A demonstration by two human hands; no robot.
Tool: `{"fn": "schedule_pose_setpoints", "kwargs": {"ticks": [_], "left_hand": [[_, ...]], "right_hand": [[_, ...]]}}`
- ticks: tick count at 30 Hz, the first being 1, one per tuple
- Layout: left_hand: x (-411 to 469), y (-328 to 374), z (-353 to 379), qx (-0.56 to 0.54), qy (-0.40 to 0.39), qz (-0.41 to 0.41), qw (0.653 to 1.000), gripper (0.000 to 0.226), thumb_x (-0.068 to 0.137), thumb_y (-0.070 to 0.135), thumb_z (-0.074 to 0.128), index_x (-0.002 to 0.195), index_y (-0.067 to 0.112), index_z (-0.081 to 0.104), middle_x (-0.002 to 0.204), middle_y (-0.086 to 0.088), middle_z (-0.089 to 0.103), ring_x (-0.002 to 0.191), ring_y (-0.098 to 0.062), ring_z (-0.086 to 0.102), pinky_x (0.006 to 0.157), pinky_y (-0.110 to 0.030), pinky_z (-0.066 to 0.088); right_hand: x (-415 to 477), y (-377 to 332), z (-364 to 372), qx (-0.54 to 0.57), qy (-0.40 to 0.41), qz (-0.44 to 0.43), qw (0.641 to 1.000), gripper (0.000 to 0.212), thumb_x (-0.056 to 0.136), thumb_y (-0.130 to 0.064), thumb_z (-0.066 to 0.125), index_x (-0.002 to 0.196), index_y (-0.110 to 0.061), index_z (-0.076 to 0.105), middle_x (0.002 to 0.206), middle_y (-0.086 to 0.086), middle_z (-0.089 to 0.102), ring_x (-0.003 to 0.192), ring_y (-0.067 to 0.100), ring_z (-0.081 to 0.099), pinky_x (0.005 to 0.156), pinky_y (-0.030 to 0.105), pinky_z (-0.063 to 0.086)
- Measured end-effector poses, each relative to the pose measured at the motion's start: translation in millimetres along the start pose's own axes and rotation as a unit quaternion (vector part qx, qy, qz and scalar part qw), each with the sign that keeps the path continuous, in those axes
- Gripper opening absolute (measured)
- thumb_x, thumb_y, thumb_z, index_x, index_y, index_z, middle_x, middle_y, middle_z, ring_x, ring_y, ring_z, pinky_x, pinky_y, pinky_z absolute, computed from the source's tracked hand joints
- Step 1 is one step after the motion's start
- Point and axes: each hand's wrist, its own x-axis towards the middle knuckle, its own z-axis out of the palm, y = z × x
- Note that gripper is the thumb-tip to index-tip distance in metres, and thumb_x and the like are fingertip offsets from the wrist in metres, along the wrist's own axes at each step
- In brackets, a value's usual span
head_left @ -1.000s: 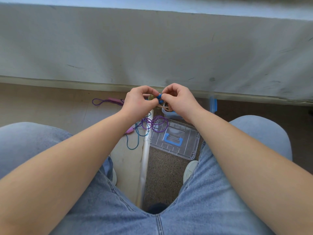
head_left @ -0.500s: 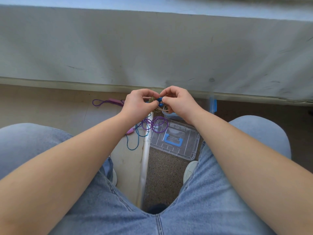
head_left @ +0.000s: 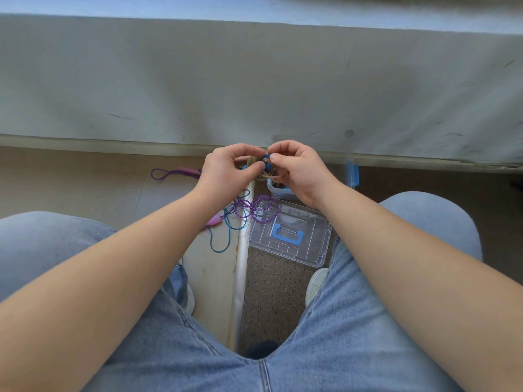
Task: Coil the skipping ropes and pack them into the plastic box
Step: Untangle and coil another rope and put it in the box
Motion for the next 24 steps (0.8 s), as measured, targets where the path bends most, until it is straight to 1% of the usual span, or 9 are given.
{"fn": "schedule_pose_setpoints", "kwargs": {"ticks": [3, 6, 9, 11, 12, 14, 18, 22, 24], "left_hand": [[-0.5, -2.0, 0.7, 0.043, 0.034, 0.031, 0.998, 0.016, 0.081, 0.026, 0.079, 0.094, 0.035, 0.078, 0.106, 0.012, 0.074, 0.099, -0.005, 0.069, 0.093, -0.032, 0.055], [-1.4, -2.7, 1.6, 0.116, 0.047, 0.068, 0.990, 0.011, 0.084, 0.024, 0.075, 0.094, 0.026, 0.079, 0.108, 0.005, 0.073, 0.099, -0.002, 0.066, 0.094, -0.018, 0.049], [-2.2, -0.2, 3.6, 0.165, 0.037, 0.071, 0.983, 0.007, 0.088, 0.022, 0.067, 0.086, 0.018, 0.072, 0.100, 0.004, 0.069, 0.090, -0.003, 0.058, 0.081, -0.010, 0.041], [-2.0, 1.6, 4.8, 0.159, 0.035, 0.024, 0.986, 0.007, 0.089, 0.022, 0.062, 0.084, 0.021, 0.067, 0.090, 0.006, 0.066, 0.076, -0.001, 0.055, 0.068, -0.002, 0.035], [-1.8, 2.9, 5.1, 0.147, 0.032, -0.002, 0.989, 0.007, 0.090, 0.023, 0.060, 0.085, 0.022, 0.065, 0.085, 0.008, 0.066, 0.071, 0.001, 0.055, 0.063, -0.002, 0.035], [-1.5, 3.8, 6.6, 0.116, 0.016, -0.037, 0.992, 0.008, 0.091, 0.024, 0.058, 0.086, 0.023, 0.064, 0.080, 0.009, 0.068, 0.067, 0.000, 0.056, 0.062, -0.008, 0.041], [-2.7, 6.4, 12.5, 0.052, 0.014, -0.076, 0.996, 0.011, 0.087, 0.026, 0.053, 0.081, 0.026, 0.062, 0.077, 0.008, 0.068, 0.076, -0.014, 0.066, 0.074, -0.032, 0.056], [-1.3, 11.3, 13.7, 0.065, 0.043, -0.085, 0.993, 0.014, 0.088, 0.024, 0.052, 0.078, 0.024, 0.062, 0.072, 0.009, 0.062, 0.066, -0.009, 0.055, 0.061, -0.026, 0.042], [0.1, 12.0, 12.5, 0.065, 0.046, -0.089, 0.993, 0.015, 0.087, 0.023, 0.051, 0.078, 0.022, 0.062, 0.071, 0.008, 0.062, 0.062, -0.008, 0.051, 0.059, -0.027, 0.039]], "right_hand": [[-1.3, -0.3, 1.7, -0.029, 0.012, -0.005, 1.000, 0.017, 0.092, -0.002, 0.063, 0.086, -0.017, 0.069, 0.083, 0.007, 0.065, 0.064, 0.018, 0.053, 0.064, 0.034, 0.047], [-2.5, -0.6, 4.5, -0.086, 0.027, -0.024, 0.996, 0.014, 0.091, -0.004, 0.067, 0.087, -0.017, 0.067, 0.077, 0.005, 0.066, 0.056, 0.012, 0.056, 0.060, 0.032, 0.051], [-3.3, 2.1, 5.6, -0.215, 0.039, -0.084, 0.972, 0.012, 0.081, -0.019, 0.071, 0.090, -0.027, 0.070, 0.086, 0.000, 0.069, 0.069, 0.012, 0.063, 0.072, 0.034, 0.058], [-4.4, 4.2, 6.0, -0.308, 0.029, -0.138, 0.941, 0.021, 0.078, -0.020, 0.073, 0.096, -0.031, 0.069, 0.101, 0.000, 0.060, 0.082, 0.010, 0.060, 0.081, 0.020, 0.052], [-5.3, 4.5, 6.4, -0.347, 0.020, -0.161, 0.924, 0.025, 0.078, -0.021, 0.074, 0.099, -0.031, 0.068, 0.105, 0.000, 0.056, 0.088, 0.011, 0.057, 0.084, 0.019, 0.048], [-7.7, 2.7, 7.2, -0.383, -0.002, -0.178, 0.906, 0.025, 0.079, -0.025, 0.075, 0.100, -0.031, 0.064, 0.104, -0.001, 0.058, 0.094, 0.015, 0.057, 0.085, 0.025, 0.048], [-9.5, -2.3, 10.0, -0.305, -0.010, -0.118, 0.945, 0.020, 0.078, -0.022, 0.073, 0.091, -0.024, 0.057, 0.082, -0.009, 0.064, 0.071, 0.009, 0.055, 0.069, 0.027, 0.050], [-7.8, -2.2, 11.1, -0.250, -0.031, -0.091, 0.964, 0.020, 0.071, -0.022, 0.067, 0.085, -0.029, 0.056, 0.077, -0.008, 0.061, 0.068, 0.015, 0.055, 0.068, 0.049, 0.058], [-7.9, -1.9, 10.3, -0.235, -0.041, -0.080, 0.968, 0.022, 0.073, -0.014, 0.068, 0.088, -0.026, 0.056, 0.081, -0.002, 0.061, 0.068, 0.015, 0.054, 0.064, 0.050, 0.057]]}}
